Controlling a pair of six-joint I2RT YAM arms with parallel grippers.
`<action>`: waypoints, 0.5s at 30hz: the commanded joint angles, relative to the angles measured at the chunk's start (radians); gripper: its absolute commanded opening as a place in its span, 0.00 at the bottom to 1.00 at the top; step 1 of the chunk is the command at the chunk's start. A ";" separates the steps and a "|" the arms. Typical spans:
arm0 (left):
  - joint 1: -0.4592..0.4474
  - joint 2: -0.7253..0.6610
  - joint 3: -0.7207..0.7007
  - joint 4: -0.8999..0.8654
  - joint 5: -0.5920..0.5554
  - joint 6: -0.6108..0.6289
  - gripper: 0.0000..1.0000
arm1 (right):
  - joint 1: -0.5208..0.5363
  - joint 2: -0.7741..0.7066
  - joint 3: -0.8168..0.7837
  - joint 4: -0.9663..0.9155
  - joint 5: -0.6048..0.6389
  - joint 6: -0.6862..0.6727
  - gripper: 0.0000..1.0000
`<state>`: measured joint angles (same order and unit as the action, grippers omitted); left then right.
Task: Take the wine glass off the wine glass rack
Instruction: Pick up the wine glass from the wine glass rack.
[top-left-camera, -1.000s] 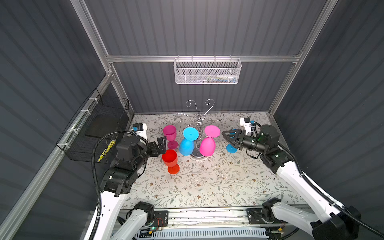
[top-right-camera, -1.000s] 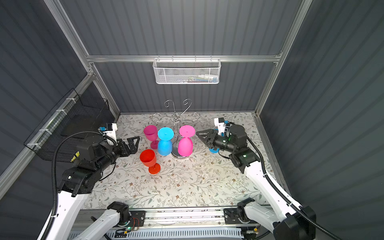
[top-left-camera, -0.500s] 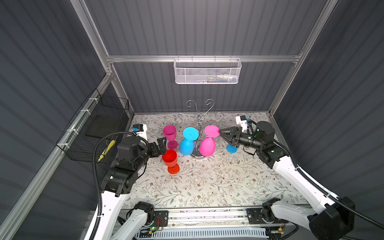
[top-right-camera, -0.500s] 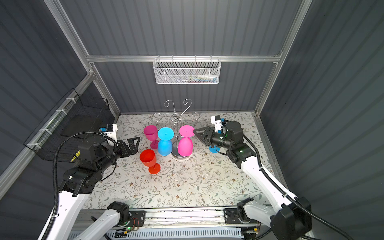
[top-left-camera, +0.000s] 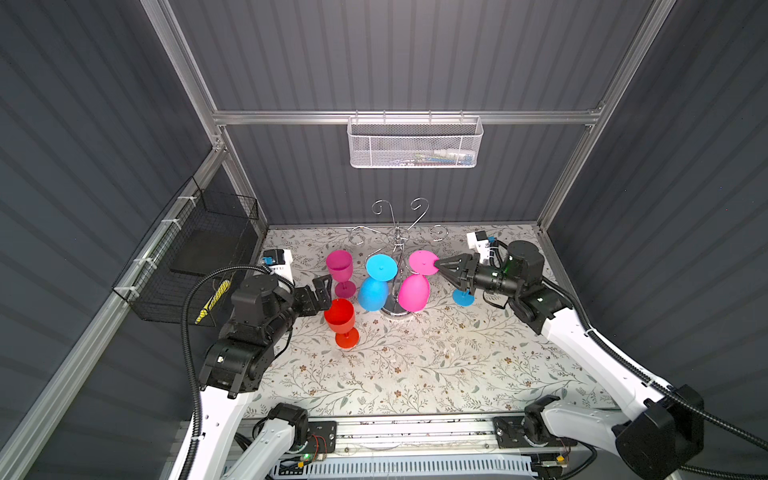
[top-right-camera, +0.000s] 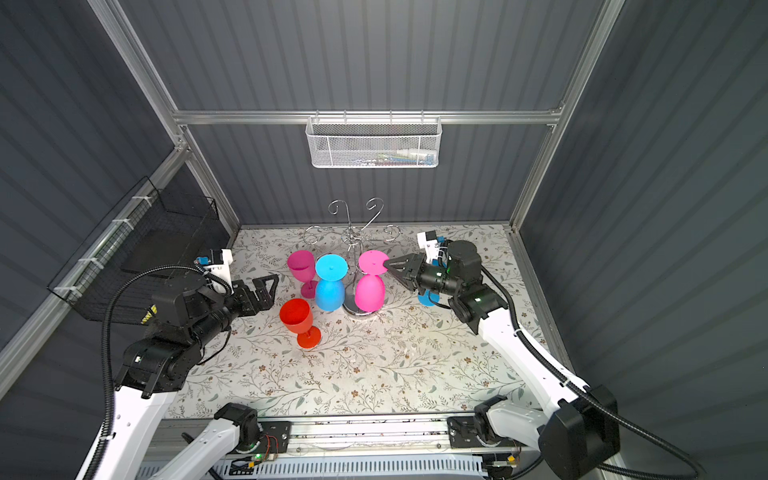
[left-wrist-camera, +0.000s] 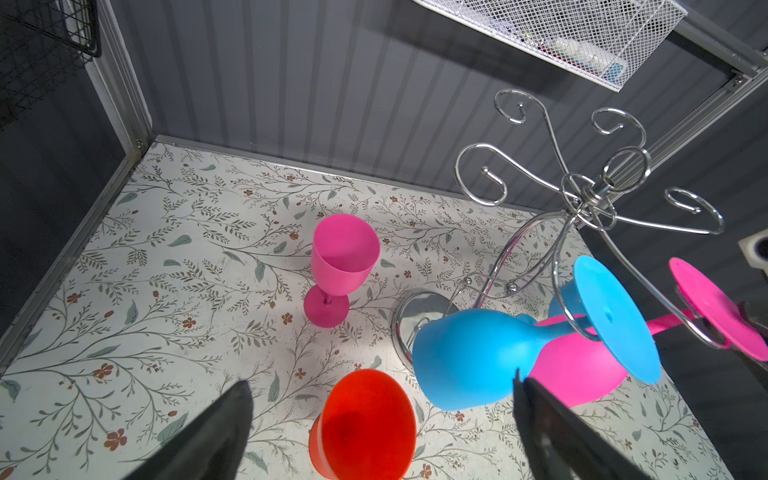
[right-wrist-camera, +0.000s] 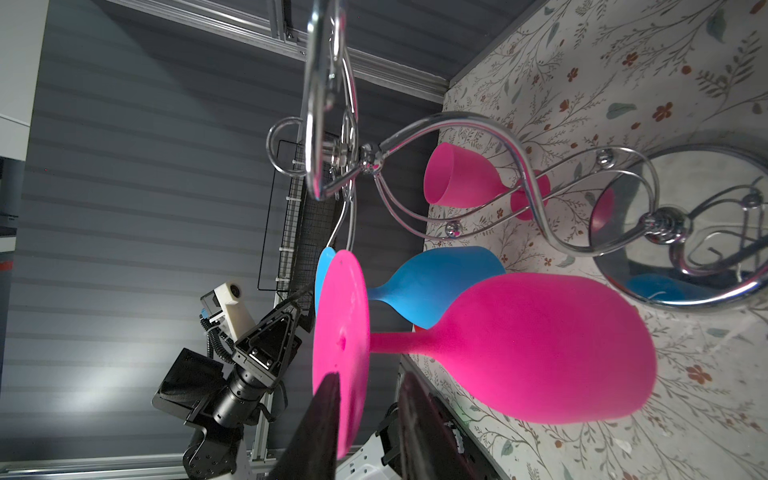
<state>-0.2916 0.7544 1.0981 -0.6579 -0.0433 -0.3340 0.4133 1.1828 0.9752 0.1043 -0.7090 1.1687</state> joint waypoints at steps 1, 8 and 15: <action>0.003 -0.010 -0.012 -0.014 -0.003 0.000 1.00 | 0.007 -0.002 0.035 0.021 -0.012 -0.004 0.26; 0.003 -0.009 -0.009 -0.011 -0.001 -0.003 0.99 | 0.013 -0.003 0.034 0.025 -0.005 -0.005 0.17; 0.003 -0.004 -0.006 -0.012 0.000 -0.002 1.00 | 0.016 -0.003 0.031 0.019 0.003 -0.004 0.05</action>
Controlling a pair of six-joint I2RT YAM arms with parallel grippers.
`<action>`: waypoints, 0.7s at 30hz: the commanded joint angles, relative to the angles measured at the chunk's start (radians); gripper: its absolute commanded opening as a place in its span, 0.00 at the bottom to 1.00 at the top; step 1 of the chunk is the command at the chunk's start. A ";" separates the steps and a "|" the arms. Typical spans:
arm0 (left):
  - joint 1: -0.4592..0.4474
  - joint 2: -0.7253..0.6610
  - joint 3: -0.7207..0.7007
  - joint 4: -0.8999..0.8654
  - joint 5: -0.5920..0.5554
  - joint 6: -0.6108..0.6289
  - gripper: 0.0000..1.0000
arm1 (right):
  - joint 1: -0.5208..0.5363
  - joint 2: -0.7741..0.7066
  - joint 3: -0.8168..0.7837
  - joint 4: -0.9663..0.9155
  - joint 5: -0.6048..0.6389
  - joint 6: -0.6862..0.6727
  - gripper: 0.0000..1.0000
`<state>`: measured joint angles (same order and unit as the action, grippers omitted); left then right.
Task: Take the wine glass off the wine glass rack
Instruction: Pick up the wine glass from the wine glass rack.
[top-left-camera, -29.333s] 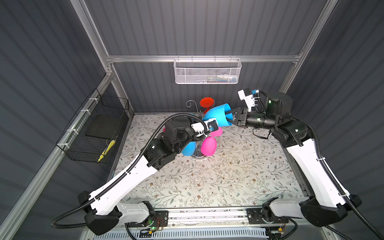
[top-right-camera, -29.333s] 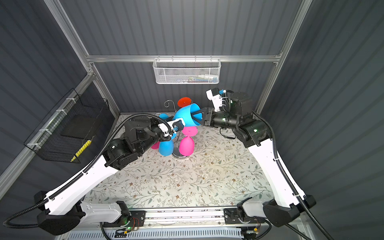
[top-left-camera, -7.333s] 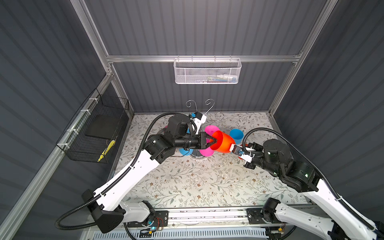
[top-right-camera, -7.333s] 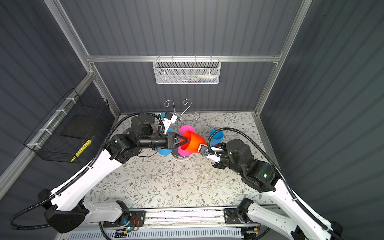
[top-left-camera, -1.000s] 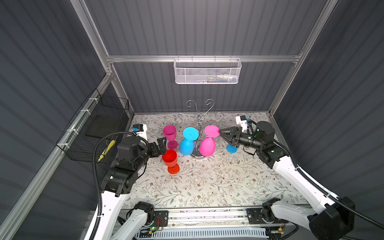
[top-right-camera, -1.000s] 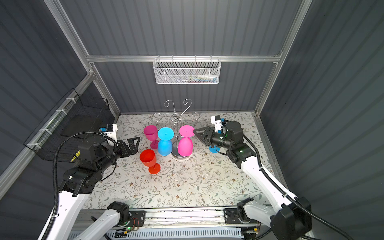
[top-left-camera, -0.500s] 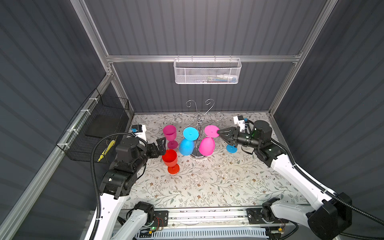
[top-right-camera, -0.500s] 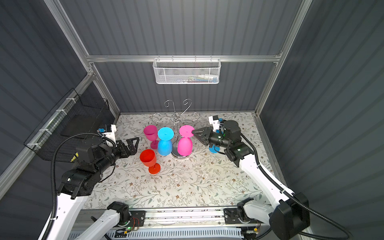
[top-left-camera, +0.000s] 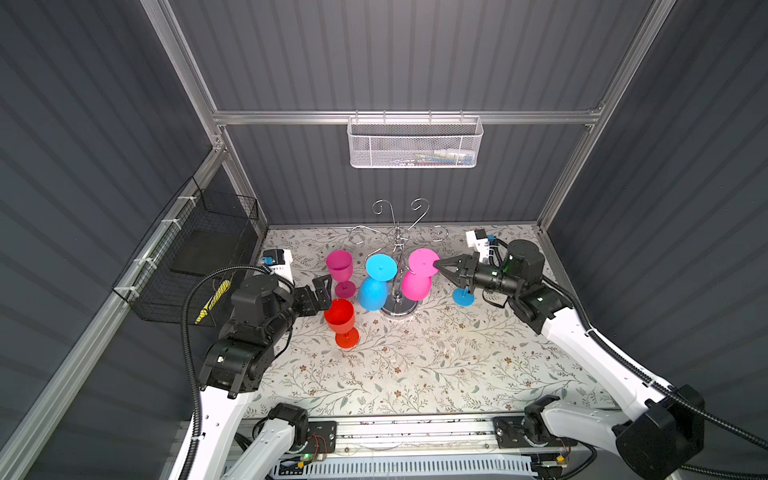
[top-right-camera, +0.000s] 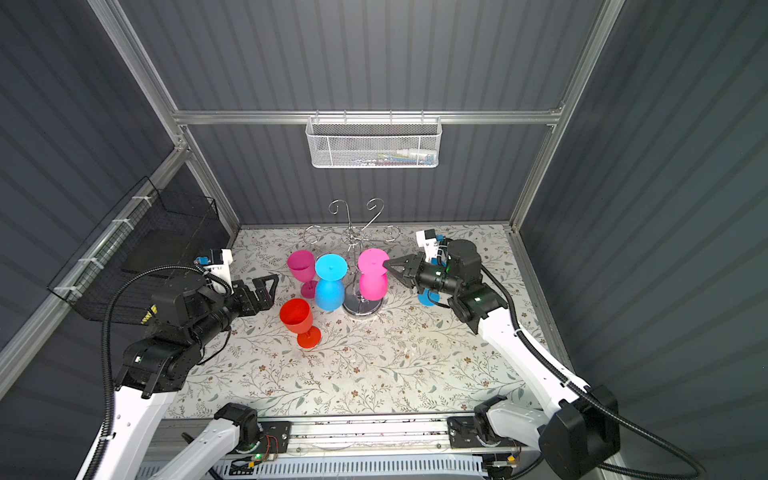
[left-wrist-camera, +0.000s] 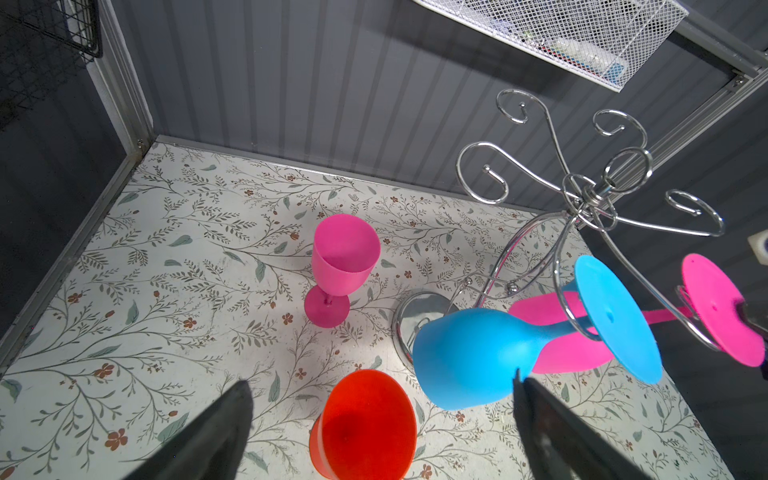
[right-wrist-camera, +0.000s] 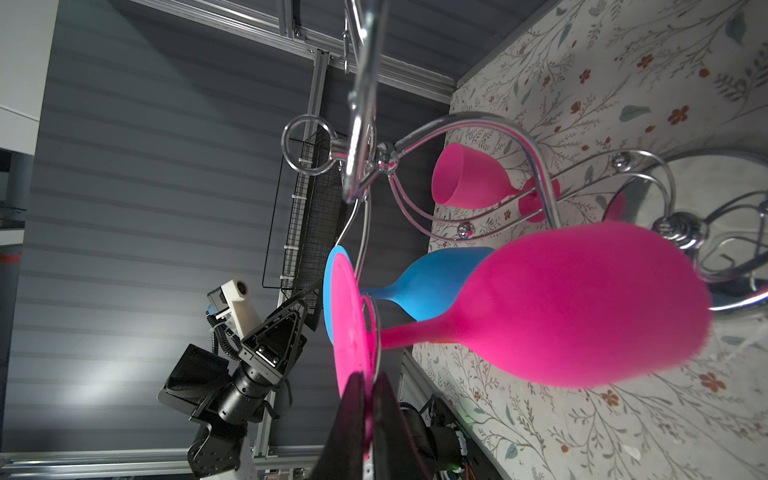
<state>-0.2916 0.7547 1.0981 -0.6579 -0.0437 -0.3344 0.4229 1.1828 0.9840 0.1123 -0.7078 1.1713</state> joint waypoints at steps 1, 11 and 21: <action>0.004 -0.005 -0.006 -0.013 0.001 -0.002 0.99 | 0.006 -0.003 0.023 0.010 0.002 -0.007 0.03; 0.003 -0.008 -0.008 -0.017 -0.001 -0.002 0.99 | 0.017 -0.033 0.037 -0.014 0.017 -0.008 0.00; 0.003 -0.021 -0.012 -0.022 -0.008 -0.004 0.99 | 0.033 -0.057 0.076 -0.041 0.038 -0.008 0.00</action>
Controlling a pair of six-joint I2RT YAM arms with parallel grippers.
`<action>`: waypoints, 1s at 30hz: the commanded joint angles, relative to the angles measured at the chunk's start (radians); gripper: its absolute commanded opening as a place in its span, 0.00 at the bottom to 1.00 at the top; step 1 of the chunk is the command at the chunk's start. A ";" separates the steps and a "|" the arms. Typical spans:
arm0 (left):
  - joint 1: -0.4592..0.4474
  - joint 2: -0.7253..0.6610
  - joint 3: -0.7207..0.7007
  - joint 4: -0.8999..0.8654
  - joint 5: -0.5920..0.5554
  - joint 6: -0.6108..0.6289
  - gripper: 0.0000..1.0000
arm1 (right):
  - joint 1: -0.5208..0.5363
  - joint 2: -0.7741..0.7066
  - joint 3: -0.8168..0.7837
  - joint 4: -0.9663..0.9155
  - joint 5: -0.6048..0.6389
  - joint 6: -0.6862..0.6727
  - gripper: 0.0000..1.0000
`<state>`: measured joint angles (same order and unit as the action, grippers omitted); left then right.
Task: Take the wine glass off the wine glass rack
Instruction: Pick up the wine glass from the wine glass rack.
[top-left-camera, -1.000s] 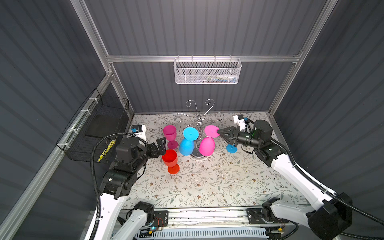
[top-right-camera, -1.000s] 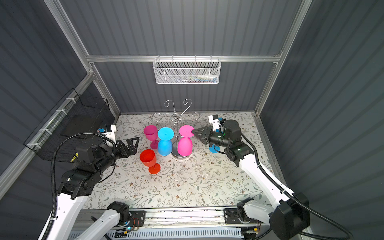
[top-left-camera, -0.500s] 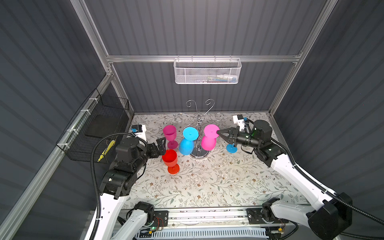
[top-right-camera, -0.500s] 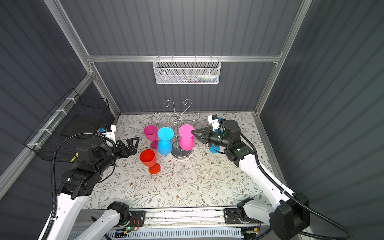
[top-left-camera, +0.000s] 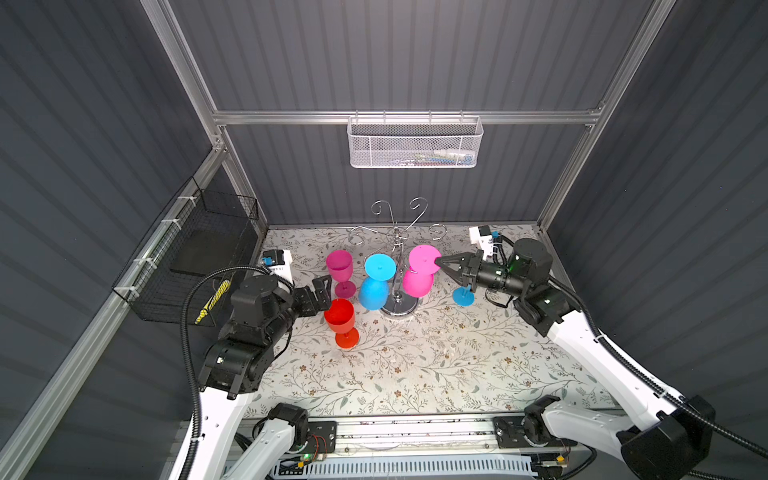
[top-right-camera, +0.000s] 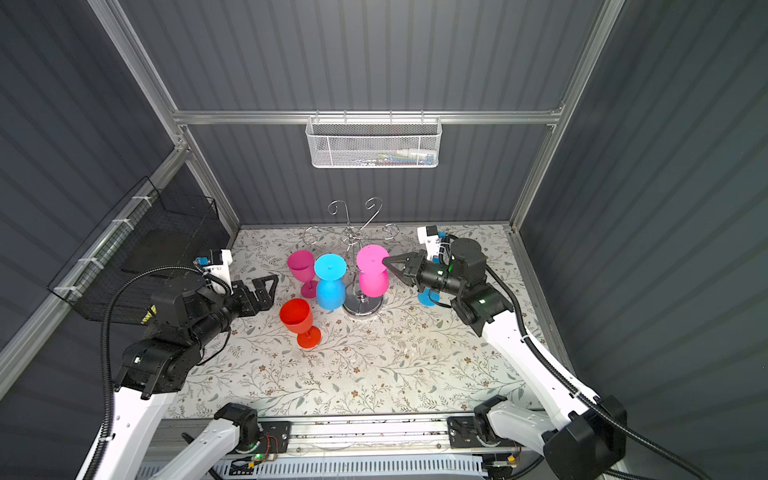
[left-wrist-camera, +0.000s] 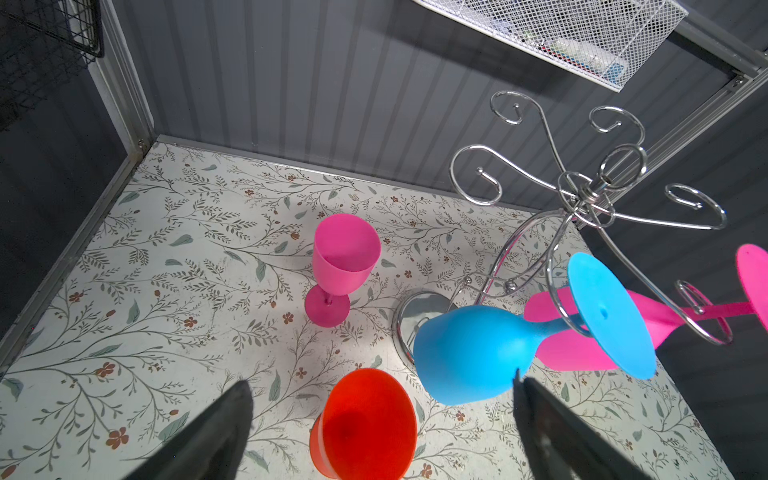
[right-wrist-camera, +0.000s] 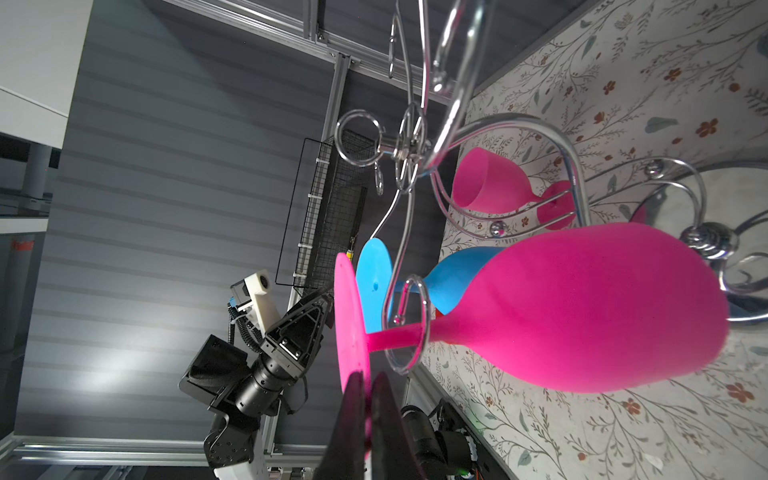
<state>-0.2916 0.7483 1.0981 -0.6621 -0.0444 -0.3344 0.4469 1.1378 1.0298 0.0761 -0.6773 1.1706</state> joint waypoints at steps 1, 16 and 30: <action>0.003 -0.014 -0.011 -0.018 -0.006 -0.005 1.00 | 0.012 -0.012 0.031 -0.006 0.009 -0.007 0.00; 0.003 -0.038 -0.019 -0.045 -0.015 0.005 0.99 | 0.085 0.006 0.042 -0.006 0.060 -0.008 0.00; 0.003 -0.047 -0.024 -0.049 -0.014 0.003 1.00 | 0.103 0.052 0.082 0.033 0.142 -0.009 0.00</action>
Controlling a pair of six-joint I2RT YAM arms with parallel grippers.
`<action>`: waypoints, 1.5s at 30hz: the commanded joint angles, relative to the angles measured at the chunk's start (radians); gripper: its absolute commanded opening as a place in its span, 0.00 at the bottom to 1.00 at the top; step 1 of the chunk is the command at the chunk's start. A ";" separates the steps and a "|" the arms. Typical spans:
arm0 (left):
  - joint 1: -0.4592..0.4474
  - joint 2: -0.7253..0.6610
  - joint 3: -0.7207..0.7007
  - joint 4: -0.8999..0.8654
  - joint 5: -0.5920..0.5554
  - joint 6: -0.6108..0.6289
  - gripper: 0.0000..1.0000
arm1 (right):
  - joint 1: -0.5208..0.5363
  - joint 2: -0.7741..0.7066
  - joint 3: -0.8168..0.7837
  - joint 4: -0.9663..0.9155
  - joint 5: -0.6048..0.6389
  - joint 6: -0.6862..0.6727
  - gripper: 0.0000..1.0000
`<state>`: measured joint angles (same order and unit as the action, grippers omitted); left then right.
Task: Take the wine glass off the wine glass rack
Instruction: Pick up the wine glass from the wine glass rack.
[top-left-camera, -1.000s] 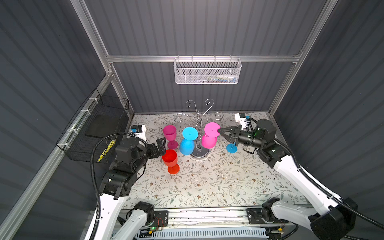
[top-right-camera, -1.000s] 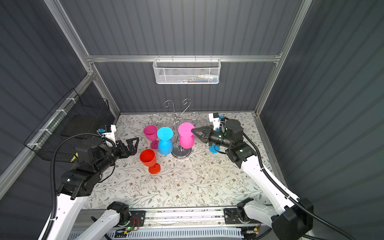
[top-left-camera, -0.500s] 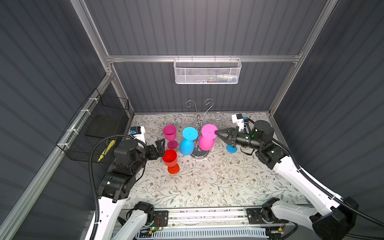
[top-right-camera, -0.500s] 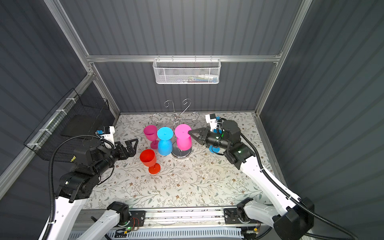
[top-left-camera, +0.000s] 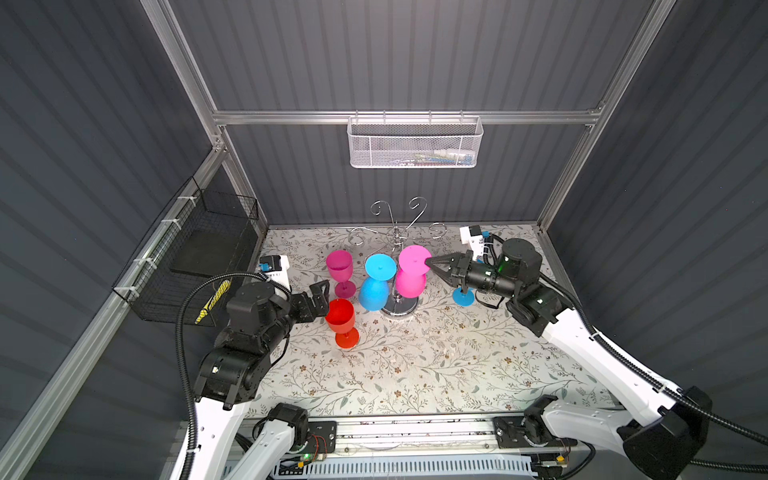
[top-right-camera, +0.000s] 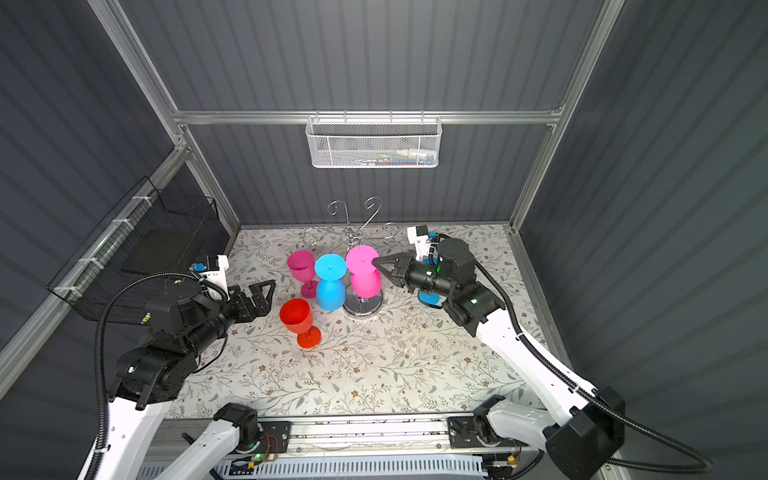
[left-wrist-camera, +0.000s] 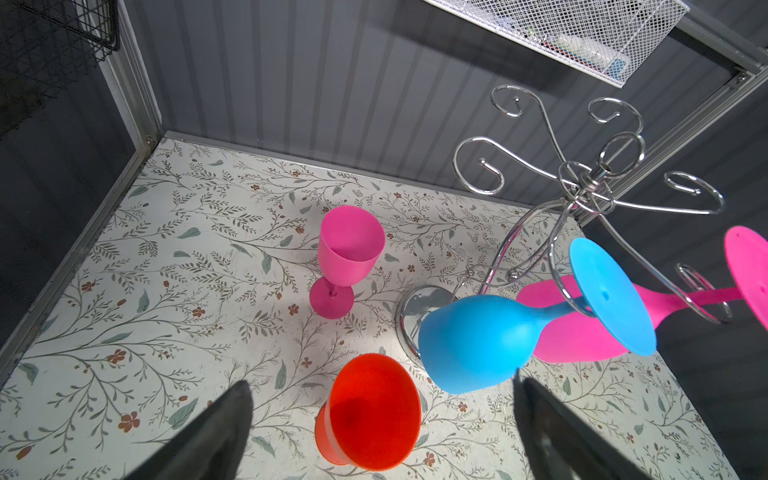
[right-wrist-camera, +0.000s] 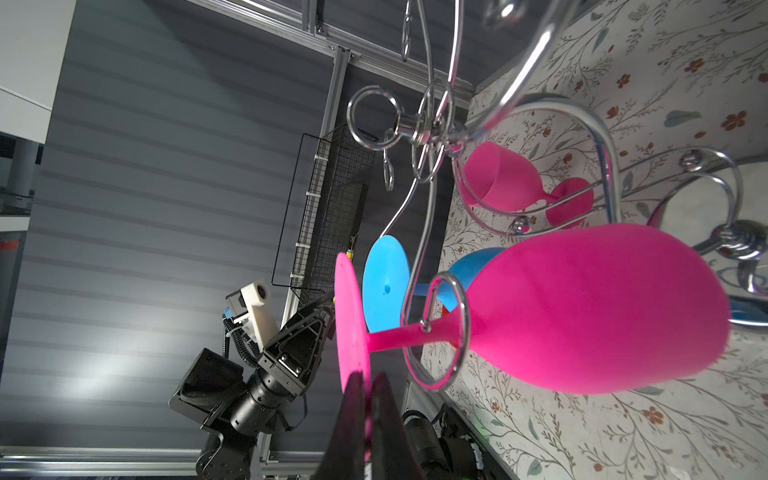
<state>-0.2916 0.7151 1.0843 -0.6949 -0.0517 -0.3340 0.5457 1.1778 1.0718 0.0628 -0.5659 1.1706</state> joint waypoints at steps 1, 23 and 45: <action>0.003 -0.014 -0.011 -0.018 -0.007 0.002 1.00 | 0.005 0.018 0.044 0.050 0.032 -0.008 0.00; 0.003 -0.003 0.006 -0.020 -0.004 0.007 1.00 | -0.014 0.034 0.024 0.104 0.163 -0.011 0.00; 0.003 0.040 0.084 -0.003 0.038 -0.047 1.00 | -0.097 -0.255 -0.035 -0.275 0.333 -0.244 0.00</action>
<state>-0.2916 0.7460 1.1191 -0.6952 -0.0448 -0.3519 0.4603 0.9562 1.0302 -0.1192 -0.2783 1.0100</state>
